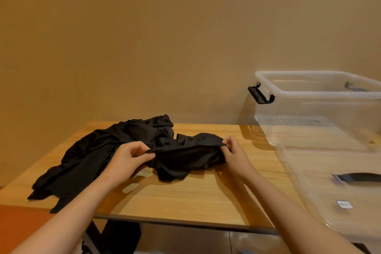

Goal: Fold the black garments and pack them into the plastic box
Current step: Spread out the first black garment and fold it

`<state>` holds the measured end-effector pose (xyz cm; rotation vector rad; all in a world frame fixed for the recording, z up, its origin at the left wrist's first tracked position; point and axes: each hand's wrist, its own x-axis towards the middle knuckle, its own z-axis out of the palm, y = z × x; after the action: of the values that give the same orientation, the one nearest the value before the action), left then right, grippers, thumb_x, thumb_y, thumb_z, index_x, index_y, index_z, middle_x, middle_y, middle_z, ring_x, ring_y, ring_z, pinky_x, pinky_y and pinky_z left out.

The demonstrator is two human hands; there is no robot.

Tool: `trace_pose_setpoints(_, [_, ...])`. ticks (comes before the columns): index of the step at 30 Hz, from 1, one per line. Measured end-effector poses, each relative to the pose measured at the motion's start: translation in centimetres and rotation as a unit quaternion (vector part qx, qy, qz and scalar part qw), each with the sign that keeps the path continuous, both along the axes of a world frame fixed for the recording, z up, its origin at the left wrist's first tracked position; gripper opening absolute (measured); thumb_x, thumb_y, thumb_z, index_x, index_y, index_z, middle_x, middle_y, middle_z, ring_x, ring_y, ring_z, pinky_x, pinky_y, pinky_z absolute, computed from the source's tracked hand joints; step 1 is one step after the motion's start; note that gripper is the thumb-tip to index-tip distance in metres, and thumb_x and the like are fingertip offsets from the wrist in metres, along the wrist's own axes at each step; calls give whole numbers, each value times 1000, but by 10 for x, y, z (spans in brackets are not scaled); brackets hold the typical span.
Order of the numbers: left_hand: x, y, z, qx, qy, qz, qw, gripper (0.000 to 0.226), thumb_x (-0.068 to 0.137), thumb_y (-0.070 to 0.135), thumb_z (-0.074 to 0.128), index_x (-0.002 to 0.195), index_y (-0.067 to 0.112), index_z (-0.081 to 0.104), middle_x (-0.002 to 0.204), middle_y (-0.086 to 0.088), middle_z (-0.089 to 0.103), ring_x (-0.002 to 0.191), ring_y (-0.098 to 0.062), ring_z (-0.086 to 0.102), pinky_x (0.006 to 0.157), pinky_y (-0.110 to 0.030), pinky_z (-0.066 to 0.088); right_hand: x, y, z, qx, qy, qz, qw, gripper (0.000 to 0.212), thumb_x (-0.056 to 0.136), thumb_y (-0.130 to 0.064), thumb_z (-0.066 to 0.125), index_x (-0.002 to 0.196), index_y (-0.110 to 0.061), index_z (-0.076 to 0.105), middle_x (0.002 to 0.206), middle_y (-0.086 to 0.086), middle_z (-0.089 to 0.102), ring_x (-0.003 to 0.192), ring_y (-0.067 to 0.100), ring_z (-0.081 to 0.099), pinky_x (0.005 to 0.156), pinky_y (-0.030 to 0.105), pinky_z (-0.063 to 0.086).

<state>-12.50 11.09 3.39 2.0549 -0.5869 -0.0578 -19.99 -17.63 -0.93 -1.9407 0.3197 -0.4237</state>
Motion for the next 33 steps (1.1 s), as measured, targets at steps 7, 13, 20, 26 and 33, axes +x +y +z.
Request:
trace_pose_setpoints(7, [11,-33,31,-46,-33,7,998,10,89,16,68,80,16,72,81,5,71,78,-5,66,75,-19,45,-1,-28,57,-22,-102,-45,994,6,92,-7,59,94,-12,62,90,0,63,86,12,60,68,17,50])
trace_pose_setpoints(13, [28,-53,76,-77,-84,21,993,11,88,12,69,78,15,71,76,4,70,72,-2,64,72,-22,44,-5,-56,100,-30,-144,-57,987,12,90,-4,62,98,-12,64,95,2,66,94,14,64,82,29,56])
trace_pose_setpoints(20, [39,-66,147,-109,-131,39,985,9,90,8,66,82,11,69,81,-4,68,72,-11,58,69,-21,45,-15,-82,165,-51,-220,-96,969,13,87,-8,67,99,-14,67,91,-2,68,87,10,64,66,17,50])
trace_pose_setpoints(26, [37,-72,181,-119,-142,22,982,7,91,6,64,87,7,69,88,-8,69,81,-16,61,68,-25,50,-28,-82,197,-50,-243,-64,967,9,86,-6,69,89,-13,72,84,-1,72,75,3,67,67,15,52])
trace_pose_setpoints(33, [12,-60,143,98,-21,-119,988,16,86,11,71,101,15,71,96,1,74,91,-11,68,75,-20,51,-48,-71,155,-120,5,108,987,4,86,-16,71,87,-15,74,85,-1,74,82,9,69,75,19,52])
